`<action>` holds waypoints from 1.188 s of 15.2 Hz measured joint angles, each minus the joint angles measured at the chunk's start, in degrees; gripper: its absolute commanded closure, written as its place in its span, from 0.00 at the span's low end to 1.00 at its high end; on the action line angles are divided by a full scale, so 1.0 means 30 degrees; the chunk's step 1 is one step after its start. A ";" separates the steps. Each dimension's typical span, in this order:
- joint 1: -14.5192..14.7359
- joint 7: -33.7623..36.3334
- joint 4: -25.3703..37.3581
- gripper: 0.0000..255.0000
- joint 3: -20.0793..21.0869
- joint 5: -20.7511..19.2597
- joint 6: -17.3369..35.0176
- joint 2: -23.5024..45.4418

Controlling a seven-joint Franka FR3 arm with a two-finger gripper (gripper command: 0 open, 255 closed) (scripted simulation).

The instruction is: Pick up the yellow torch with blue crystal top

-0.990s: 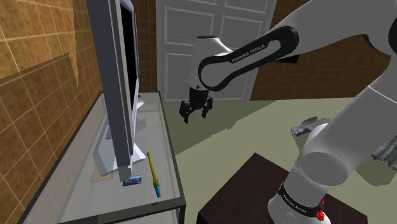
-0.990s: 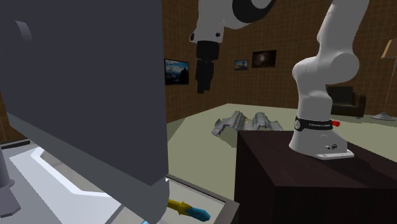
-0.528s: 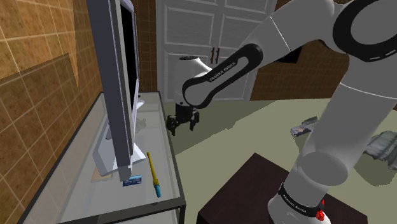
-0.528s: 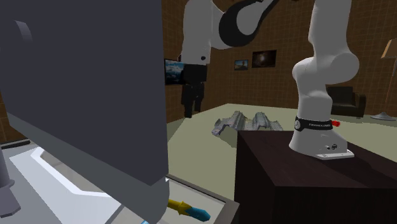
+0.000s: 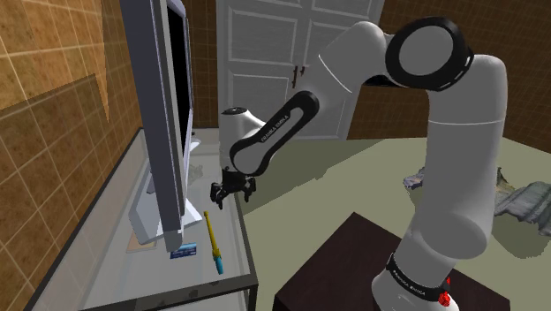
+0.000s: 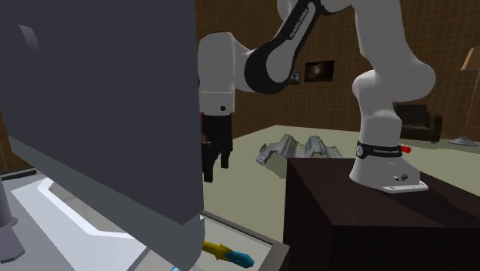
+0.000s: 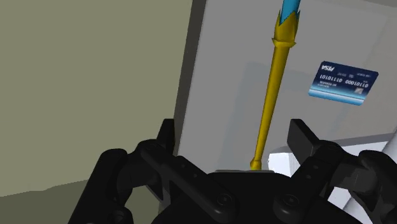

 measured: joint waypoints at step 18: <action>0.2211 0.2454 0.7668 0.00 -0.1288 -0.1068 0.1369 0.9896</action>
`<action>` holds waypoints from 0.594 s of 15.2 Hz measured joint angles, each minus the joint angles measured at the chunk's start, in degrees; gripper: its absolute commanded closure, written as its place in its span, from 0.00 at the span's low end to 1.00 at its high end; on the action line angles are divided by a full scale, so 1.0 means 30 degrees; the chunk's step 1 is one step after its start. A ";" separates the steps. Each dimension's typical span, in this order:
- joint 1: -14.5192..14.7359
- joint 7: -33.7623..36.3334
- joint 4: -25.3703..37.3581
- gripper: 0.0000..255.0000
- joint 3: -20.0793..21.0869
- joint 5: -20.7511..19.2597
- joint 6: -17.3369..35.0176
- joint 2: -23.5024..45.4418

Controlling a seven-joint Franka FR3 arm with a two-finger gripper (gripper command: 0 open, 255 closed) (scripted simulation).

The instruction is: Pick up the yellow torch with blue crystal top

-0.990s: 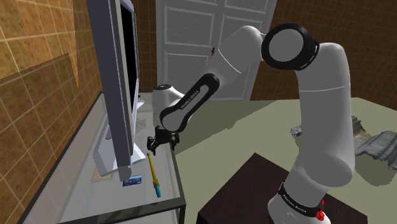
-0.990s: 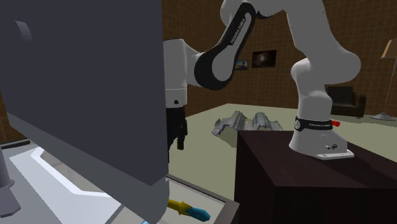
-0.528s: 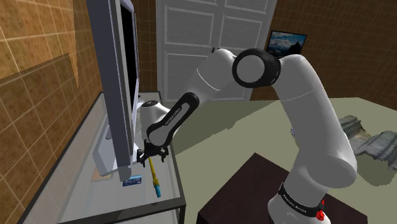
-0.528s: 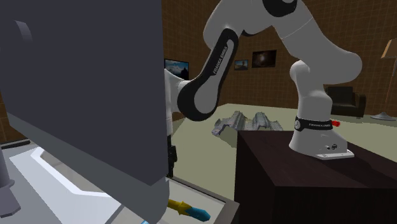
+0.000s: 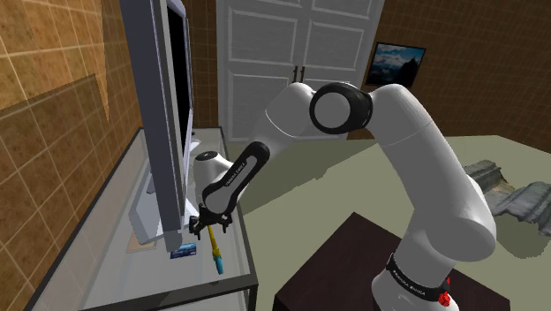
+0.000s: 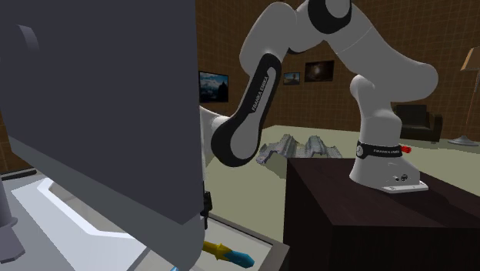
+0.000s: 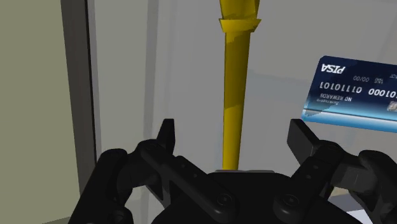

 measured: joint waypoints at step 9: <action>0.0146 0.0106 0.0231 1.00 -0.0046 -0.0054 0.0198 0.0311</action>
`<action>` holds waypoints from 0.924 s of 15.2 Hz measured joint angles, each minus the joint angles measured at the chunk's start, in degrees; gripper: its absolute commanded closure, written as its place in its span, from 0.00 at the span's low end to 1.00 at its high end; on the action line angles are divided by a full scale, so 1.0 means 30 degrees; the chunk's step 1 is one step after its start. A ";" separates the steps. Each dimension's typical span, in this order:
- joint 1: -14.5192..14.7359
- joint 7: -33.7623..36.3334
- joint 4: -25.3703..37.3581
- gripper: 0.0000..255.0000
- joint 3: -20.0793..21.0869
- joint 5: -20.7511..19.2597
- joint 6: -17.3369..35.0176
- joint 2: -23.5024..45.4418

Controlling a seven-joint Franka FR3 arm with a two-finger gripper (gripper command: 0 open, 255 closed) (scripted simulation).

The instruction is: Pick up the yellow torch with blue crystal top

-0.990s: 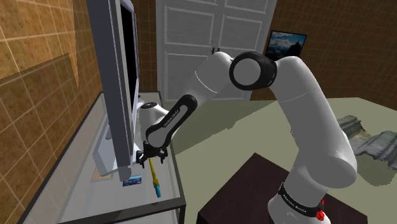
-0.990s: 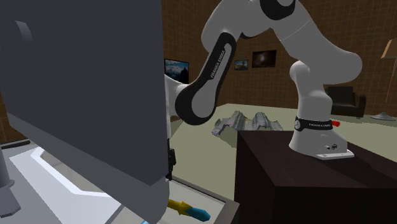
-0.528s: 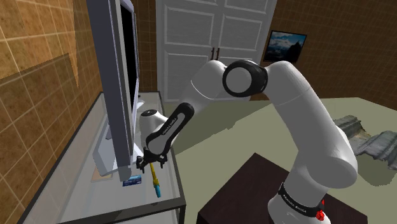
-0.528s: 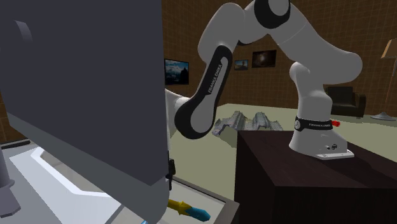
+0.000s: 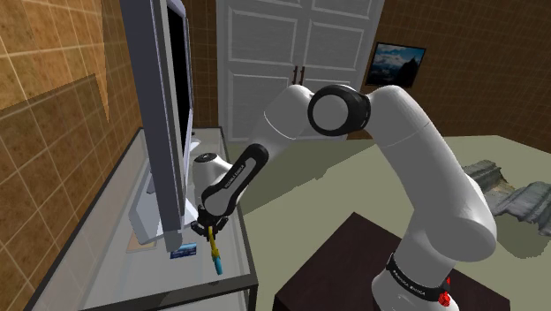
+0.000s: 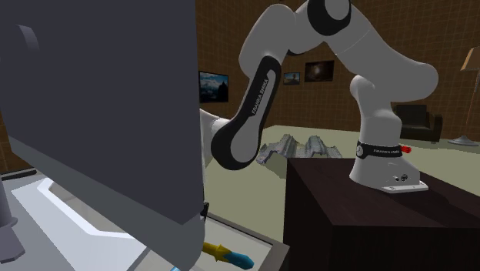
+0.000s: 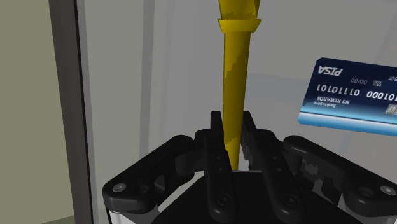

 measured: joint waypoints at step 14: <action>-0.0424 -0.0266 -0.0890 1.00 0.0475 0.0402 -0.1356 -0.2132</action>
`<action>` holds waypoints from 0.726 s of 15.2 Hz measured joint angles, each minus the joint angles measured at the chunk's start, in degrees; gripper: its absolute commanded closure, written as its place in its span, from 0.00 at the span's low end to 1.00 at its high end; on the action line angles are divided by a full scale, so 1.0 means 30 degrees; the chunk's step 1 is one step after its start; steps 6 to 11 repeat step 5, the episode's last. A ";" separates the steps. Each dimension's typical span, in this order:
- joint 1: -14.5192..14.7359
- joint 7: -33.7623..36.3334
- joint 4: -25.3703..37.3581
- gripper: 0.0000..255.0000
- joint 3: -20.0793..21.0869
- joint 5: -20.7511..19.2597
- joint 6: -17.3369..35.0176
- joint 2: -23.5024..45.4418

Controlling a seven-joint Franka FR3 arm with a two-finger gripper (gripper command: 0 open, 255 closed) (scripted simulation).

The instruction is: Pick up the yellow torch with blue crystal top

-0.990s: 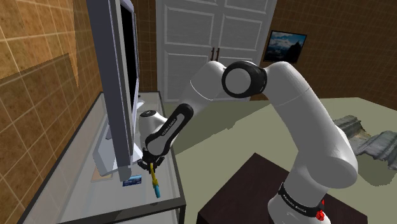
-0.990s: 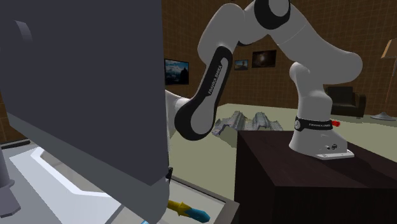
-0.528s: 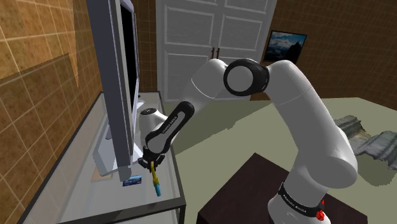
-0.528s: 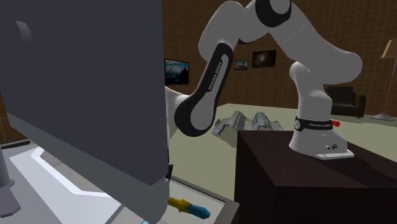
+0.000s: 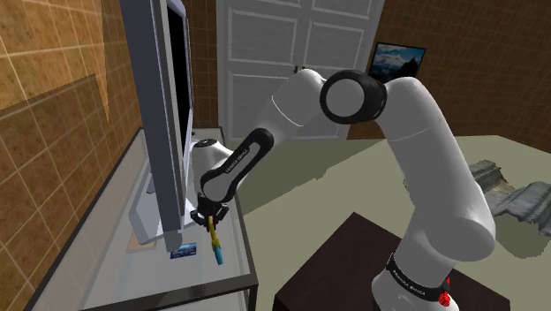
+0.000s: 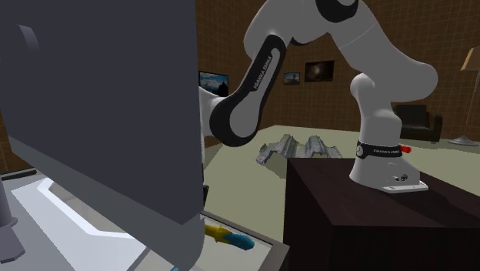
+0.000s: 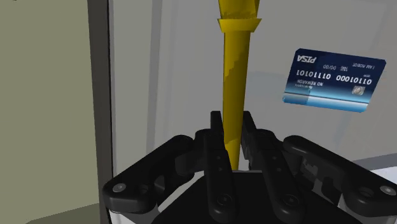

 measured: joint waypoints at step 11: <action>-0.0224 -0.0177 -0.0336 1.00 0.0234 0.0231 -0.0681 -0.1012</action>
